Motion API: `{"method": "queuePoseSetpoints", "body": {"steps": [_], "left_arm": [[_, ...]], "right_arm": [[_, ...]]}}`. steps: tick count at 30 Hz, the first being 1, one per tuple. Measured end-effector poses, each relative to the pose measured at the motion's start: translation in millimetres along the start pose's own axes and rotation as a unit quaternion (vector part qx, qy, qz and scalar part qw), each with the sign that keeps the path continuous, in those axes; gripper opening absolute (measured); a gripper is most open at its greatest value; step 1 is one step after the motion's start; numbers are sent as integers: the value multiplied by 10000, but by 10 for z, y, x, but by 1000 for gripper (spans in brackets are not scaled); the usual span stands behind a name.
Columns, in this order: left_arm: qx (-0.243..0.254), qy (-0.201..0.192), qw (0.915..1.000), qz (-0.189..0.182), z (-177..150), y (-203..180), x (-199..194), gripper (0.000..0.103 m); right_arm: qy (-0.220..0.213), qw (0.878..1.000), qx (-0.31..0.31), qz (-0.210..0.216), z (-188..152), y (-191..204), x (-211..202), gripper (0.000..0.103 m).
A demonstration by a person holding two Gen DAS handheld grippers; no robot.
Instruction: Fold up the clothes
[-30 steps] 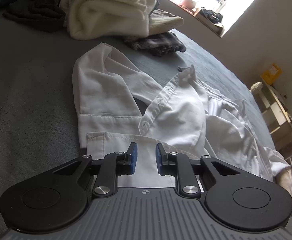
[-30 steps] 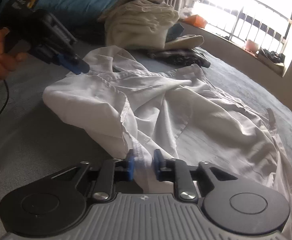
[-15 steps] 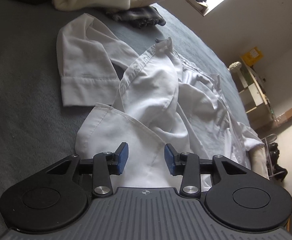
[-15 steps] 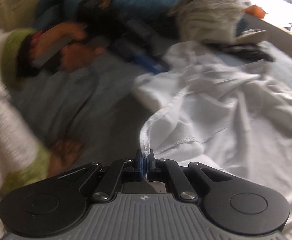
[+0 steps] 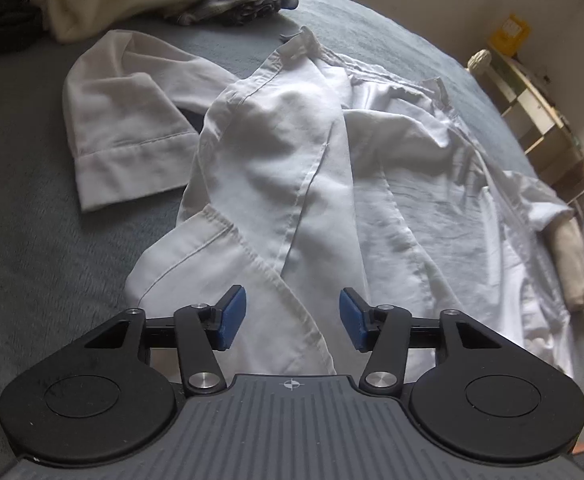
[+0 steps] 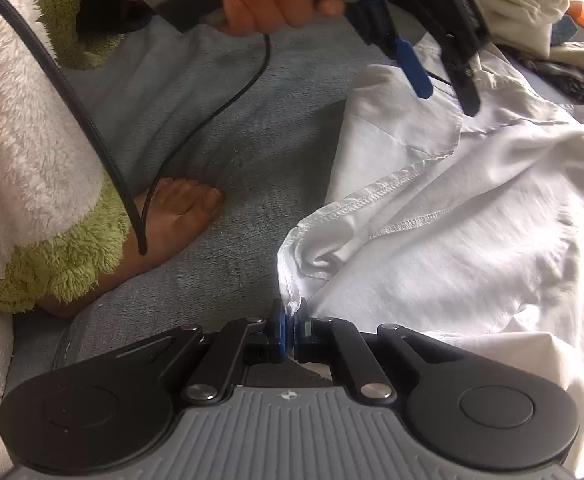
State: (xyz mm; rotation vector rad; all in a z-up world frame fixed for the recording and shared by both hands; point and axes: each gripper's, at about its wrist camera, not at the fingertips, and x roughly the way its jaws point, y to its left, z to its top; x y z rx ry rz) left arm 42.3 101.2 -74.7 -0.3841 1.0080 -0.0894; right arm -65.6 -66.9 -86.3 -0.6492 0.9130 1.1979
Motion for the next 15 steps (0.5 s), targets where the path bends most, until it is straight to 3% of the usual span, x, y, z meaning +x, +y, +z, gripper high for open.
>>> {"method": "queuePoseSetpoints", "body": {"steps": [4,9,15], "left_arm": [[42,269,9983,511,3,-31,273,48],[-552,63,9966,610,-41,195,173,12],[-1318,-215,9886,703,-255,558,-312,3]], "right_arm": [[0,10000,16,-42,-2,-14,28,4],[-58,9999,87,-33,-19,-43,27,4],[-158,9997,192,-1,-62,-110,-18,4]]}}
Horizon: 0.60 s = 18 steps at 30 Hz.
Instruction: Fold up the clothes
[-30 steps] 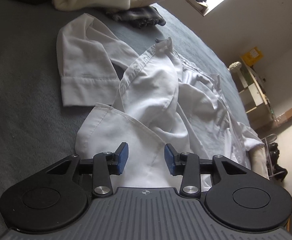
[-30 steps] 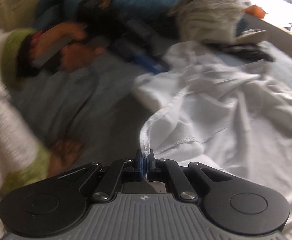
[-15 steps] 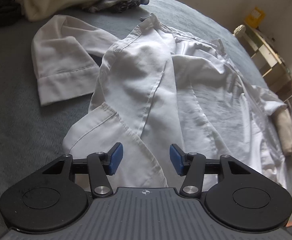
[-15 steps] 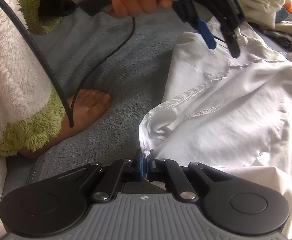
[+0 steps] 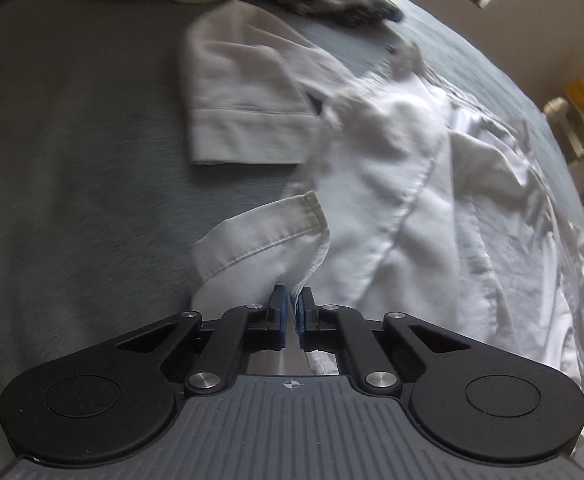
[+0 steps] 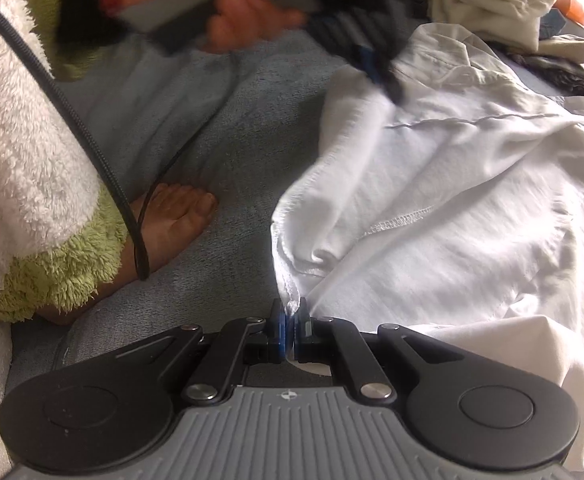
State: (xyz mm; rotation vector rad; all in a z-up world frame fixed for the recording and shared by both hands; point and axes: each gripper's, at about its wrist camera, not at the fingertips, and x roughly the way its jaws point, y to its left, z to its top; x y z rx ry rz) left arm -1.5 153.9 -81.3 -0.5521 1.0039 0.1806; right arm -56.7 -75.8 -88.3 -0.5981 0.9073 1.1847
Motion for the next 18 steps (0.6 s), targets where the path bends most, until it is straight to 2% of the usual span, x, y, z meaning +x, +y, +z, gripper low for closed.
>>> {"method": "queuePoseSetpoints", "body": {"steps": [3,6,10,12,13,16,18], "left_arm": [[-330,-152,9993,123,-129,247,-282,3],[-575,-126,9979,261,-325,465,-464,3],[-519,185,9965,627,-527,622,-441,3],[-538,385,9953,706,-579,703,-396,6],[-551,366,9955,682,-577,721,-415,6],[-505,329,9956,712,-504,747,-512,12],[-432,175,9945,933,-455,774,-622,34]], "right_arm": [[-42,10000,42,4,-20,-35,-21,4],[-63,9999,91,31,-31,-47,-37,4],[-16,9998,153,106,-7,-88,-15,5],[44,9994,280,173,7,-121,5,6],[55,9990,394,207,2,-133,-11,7],[45,9939,1030,382,-19,-273,-100,19],[-37,9851,1622,576,-105,-382,-239,49]]}}
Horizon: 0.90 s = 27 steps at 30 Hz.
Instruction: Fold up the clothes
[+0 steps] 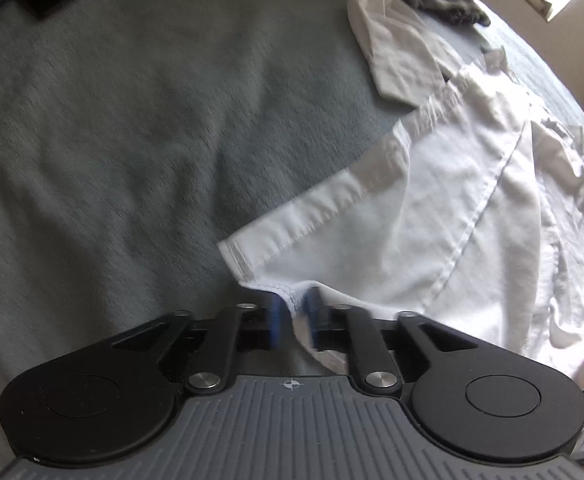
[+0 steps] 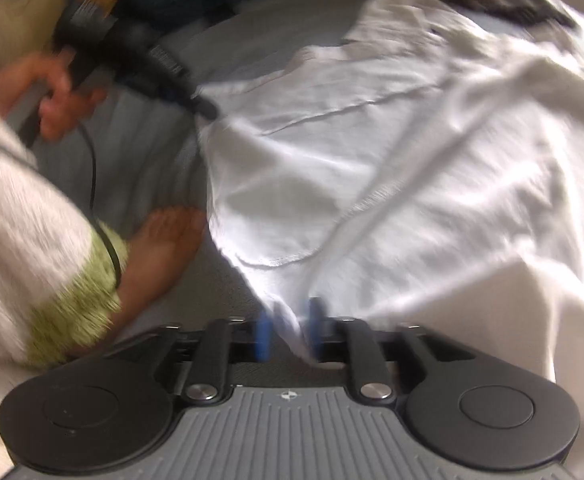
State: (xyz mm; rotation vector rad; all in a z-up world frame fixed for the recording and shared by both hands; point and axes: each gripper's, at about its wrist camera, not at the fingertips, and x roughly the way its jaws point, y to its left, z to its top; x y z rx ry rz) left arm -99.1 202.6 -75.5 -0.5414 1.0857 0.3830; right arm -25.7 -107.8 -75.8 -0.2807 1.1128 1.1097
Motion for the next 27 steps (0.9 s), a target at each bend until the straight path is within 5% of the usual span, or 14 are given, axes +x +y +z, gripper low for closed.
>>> {"method": "queuePoseSetpoints", "body": {"steps": [5,8,10,14,19,22,24,27], "left_arm": [[176,-788,9946,645,118,138,-312,41],[530,-1194,9892,659,150,28,-416,41],[975,-1251,9869,295,152,-196,-408,41],[2175,-1151,9673,-609,38,-847,-306,41],[3524,-751,9240,-1281,-331,-1610,-17,42],[3906,-556,9057,-1552,-542,-1901,116,42],[4064,-482,8985,-1584,-644,-2040,210,42],[4260,-451,8904,-1538,-807,-2108,236,42]], "right_arm": [[-113,9817,1681,883,-370,-332,-415,51],[-213,9610,2556,1036,-691,-483,-609,52],[-399,9397,3225,1067,-933,-585,-712,52],[-1329,8624,4786,981,-1481,-835,-902,52],[-2712,7260,6271,780,-2245,-957,-1126,52],[-3200,6570,6804,543,-2624,-947,-1202,52],[-3328,6271,7031,402,-2783,-953,-1204,52],[-3373,6096,7167,316,-2852,-988,-1138,51]]}}
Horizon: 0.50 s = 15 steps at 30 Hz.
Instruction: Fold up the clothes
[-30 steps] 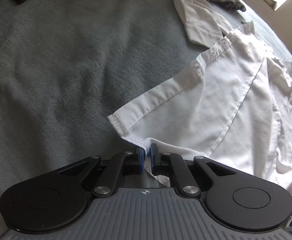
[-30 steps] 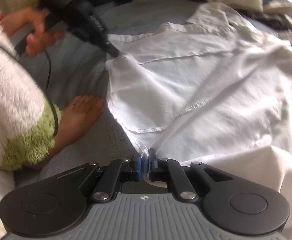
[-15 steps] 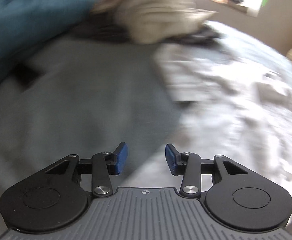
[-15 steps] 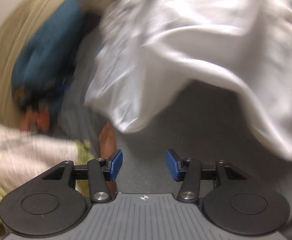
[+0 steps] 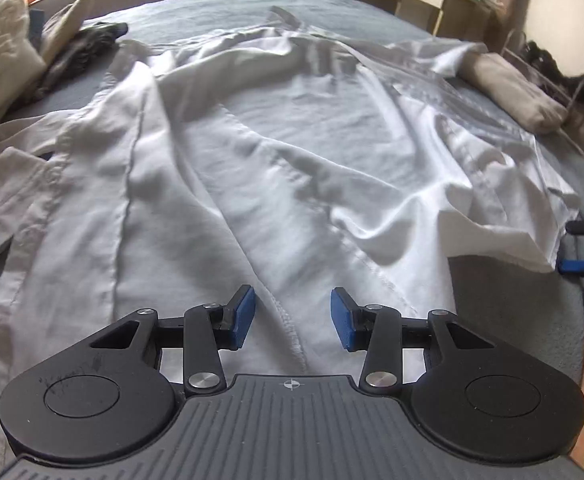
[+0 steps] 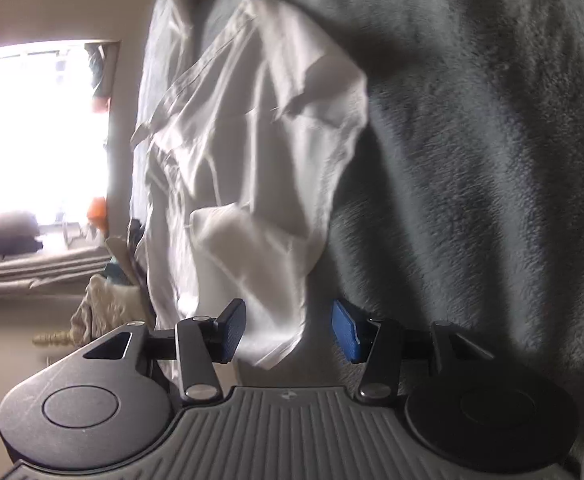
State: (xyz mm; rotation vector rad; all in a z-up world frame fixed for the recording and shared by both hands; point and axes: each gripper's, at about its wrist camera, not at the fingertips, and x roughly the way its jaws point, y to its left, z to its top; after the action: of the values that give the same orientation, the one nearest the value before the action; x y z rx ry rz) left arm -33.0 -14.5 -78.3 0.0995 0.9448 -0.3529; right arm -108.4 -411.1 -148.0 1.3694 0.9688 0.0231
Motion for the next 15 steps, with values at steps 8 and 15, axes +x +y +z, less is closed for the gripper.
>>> {"method": "queuePoseSetpoints", "body": {"steps": [8,15], "left_arm": [[211,283,9991,238,-145,-44,130,42],[614,296,9964,495,-182,-141,156,42]], "right_arm": [[-91,9979,-594,-233,-36,143,213,7],[-537,9901,-1188,-515,262,471,-236,1]]}}
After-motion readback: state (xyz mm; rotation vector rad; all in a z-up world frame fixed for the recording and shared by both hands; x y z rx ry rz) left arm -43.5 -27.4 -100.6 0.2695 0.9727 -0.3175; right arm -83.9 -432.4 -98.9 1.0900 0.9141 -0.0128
